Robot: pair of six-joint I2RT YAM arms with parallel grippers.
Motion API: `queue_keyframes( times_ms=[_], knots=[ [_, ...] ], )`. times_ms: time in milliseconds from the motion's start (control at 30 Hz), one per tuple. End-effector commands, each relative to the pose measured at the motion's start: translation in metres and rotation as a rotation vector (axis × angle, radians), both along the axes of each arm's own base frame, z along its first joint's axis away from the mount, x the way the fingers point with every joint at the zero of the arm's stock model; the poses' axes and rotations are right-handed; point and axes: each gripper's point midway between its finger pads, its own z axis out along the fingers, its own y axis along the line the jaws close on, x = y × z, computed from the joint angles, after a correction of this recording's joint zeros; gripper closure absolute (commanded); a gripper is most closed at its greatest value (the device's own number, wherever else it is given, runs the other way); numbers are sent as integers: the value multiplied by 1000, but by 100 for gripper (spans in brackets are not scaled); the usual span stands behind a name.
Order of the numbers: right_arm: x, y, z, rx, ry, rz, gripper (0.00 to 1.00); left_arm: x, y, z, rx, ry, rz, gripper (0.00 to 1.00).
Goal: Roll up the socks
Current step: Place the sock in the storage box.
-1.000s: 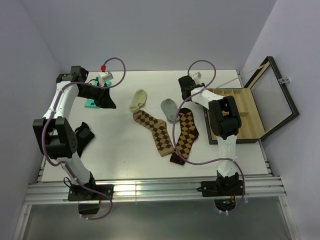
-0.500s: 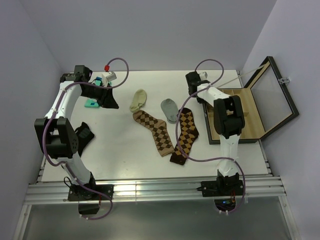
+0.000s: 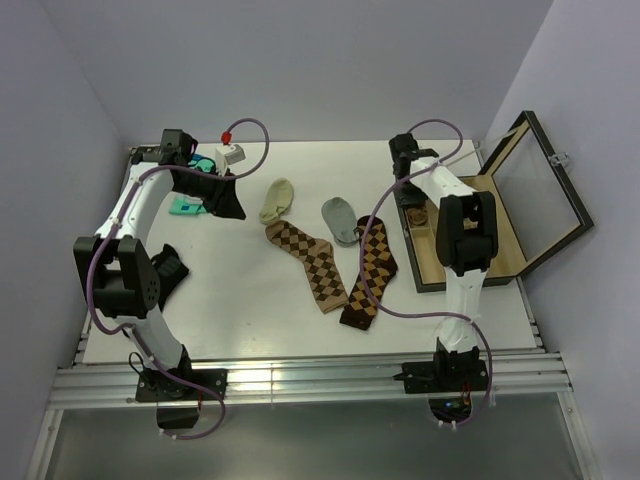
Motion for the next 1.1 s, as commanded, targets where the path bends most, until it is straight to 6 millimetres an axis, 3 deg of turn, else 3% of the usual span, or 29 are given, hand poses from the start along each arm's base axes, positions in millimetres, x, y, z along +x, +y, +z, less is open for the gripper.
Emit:
queue_keyframes(
  times_ms=[0, 233, 533, 700, 833, 1067],
  knots=[
    [-24, 43, -28, 239, 131, 2, 100, -4, -5, 21, 1, -65, 5, 70],
    [-33, 30, -42, 280, 163, -86, 100, -7, -15, 25, 4, -63, 0, 70],
    [-31, 23, -41, 289, 214, -120, 99, -14, -29, 31, 10, -71, -8, 70],
    [-29, 11, -45, 301, 219, -180, 86, -18, -36, 36, 4, -65, -9, 69],
    [-31, 10, -44, 289, 222, -177, 68, -20, -43, 35, 14, -69, -15, 69],
    [-27, 11, -26, 297, 155, -166, 58, -21, -53, 35, 13, -68, -21, 69]
  ],
)
